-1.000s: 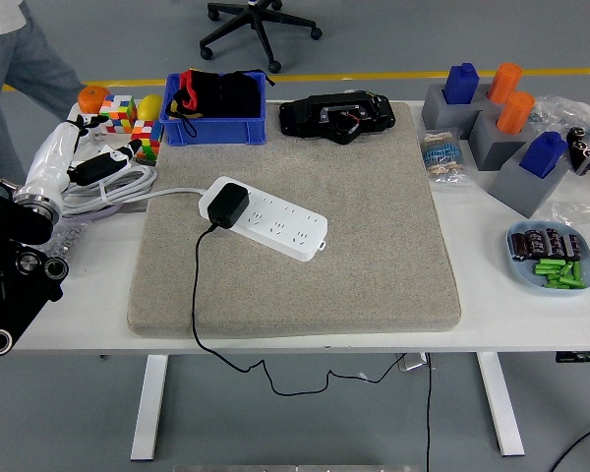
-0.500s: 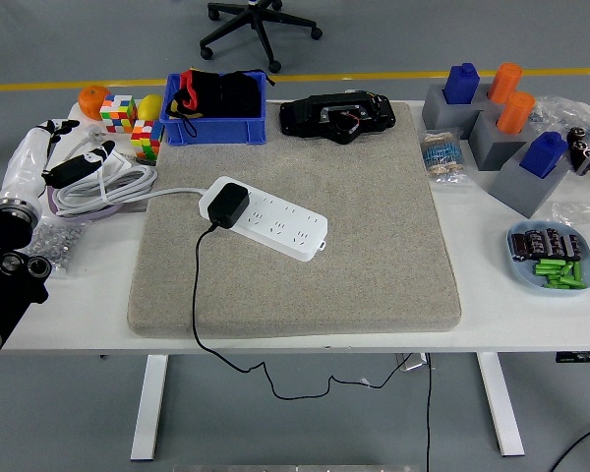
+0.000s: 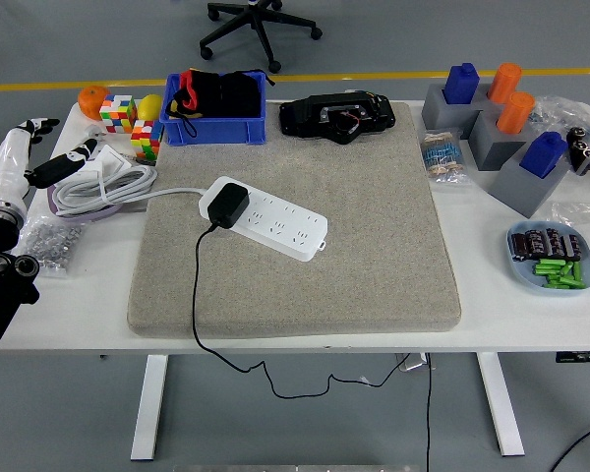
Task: Press the white button,pick up the black plug,place it near the board,insert it into the board
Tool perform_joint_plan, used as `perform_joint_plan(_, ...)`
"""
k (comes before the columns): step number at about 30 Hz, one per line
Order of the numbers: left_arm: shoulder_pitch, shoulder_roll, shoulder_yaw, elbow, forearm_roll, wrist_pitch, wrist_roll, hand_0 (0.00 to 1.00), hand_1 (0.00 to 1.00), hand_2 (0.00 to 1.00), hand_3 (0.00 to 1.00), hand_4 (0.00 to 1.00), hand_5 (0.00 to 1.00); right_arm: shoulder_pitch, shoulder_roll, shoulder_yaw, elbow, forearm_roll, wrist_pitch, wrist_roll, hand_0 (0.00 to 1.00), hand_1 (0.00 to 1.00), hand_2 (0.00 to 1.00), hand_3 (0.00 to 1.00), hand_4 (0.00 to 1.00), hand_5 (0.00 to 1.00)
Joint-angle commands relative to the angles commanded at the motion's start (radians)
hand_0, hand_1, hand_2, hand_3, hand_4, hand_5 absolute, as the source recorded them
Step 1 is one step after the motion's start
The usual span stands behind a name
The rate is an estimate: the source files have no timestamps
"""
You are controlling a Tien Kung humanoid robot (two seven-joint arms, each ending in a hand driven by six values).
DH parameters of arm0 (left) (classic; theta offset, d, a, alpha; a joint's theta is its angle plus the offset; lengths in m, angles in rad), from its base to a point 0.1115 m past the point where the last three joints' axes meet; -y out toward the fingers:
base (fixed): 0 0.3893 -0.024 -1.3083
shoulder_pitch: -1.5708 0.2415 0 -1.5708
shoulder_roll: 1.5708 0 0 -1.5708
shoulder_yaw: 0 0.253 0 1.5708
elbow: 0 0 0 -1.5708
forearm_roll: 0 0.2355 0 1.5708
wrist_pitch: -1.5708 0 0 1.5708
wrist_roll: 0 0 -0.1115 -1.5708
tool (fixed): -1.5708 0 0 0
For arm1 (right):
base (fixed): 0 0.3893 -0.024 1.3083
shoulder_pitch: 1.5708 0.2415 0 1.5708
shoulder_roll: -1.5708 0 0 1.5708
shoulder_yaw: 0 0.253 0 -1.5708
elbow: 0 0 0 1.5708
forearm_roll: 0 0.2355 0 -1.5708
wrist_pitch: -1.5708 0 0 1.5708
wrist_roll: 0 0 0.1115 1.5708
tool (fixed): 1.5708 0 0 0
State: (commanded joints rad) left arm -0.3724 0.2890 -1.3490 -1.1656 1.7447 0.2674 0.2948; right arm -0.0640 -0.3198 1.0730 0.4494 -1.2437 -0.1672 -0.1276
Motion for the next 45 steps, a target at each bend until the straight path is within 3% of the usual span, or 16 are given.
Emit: perform_joint_plan(45, -0.003, -0.017, -0.016, -0.03, 0.025, 0.001, -0.032, 0.876, 0.88, 0.851, 0.803, 0.837, 0.472, 0.007, -0.008, 0.0, 0.002, 0.003, 0.0, 0.0, 0.687, 0.613, 0.621, 0.567, 0.655, 0.239)
